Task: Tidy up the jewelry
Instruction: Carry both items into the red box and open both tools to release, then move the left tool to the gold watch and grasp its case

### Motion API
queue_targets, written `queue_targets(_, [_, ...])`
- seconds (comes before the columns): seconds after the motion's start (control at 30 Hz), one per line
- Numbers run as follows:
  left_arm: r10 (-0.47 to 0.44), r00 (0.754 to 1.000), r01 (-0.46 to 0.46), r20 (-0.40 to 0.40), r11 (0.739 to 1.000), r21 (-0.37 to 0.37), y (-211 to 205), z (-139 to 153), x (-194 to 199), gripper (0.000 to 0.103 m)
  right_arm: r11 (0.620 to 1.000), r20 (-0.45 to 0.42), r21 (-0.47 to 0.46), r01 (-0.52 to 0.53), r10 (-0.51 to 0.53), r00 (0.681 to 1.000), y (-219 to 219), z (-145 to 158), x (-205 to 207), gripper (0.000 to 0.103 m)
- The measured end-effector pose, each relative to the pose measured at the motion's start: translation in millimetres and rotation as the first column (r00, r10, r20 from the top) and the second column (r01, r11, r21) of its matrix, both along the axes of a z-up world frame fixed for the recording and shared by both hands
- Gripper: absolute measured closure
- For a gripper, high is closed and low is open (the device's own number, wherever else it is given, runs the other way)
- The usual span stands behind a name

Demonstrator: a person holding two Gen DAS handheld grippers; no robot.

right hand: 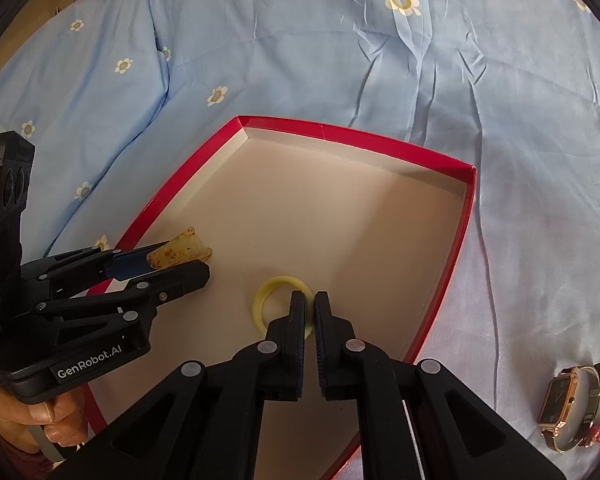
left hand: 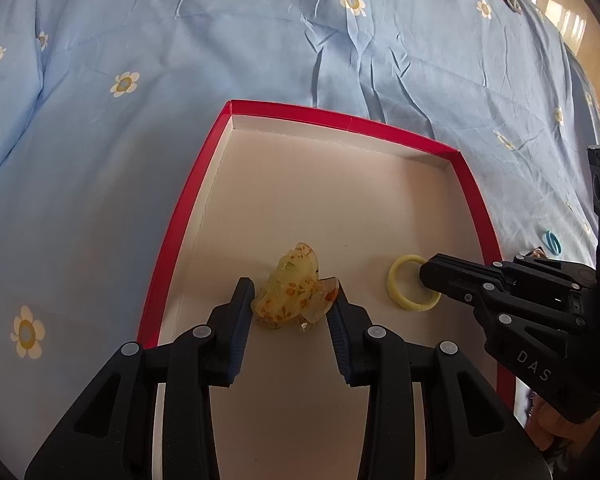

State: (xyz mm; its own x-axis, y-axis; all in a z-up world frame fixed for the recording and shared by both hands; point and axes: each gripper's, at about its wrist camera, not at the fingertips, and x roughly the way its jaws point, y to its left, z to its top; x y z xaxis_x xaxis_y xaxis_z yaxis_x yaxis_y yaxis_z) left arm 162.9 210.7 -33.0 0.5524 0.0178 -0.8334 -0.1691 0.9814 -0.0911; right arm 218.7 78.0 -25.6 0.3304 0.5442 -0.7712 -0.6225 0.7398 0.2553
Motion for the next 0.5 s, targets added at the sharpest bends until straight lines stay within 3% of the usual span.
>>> queue_targets(0.17, [0.007,1.000,-0.007,-0.005,1.000,0.014,-0.6,0.1,1.5,0.065,1.000,-0.002,0.007,-0.004,0.004,1.000,0.3,0.1,1.1,0.095])
queue_targets(0.3, [0.022,1.000,-0.022,-0.005,1.000,0.015,1.0,1.1,0.3,0.052,1.000,-0.010,0.025,0.004,-0.004,1.000,-3.4,2.6,0.3,0.093])
queue_targets(0.5, [0.045,0.998,-0.045,0.032,0.999,0.005,1.0,12.2,-11.8,0.051,0.997,-0.002,0.073,0.028,-0.028,1.000,-20.3,15.3,-5.7,0.090])
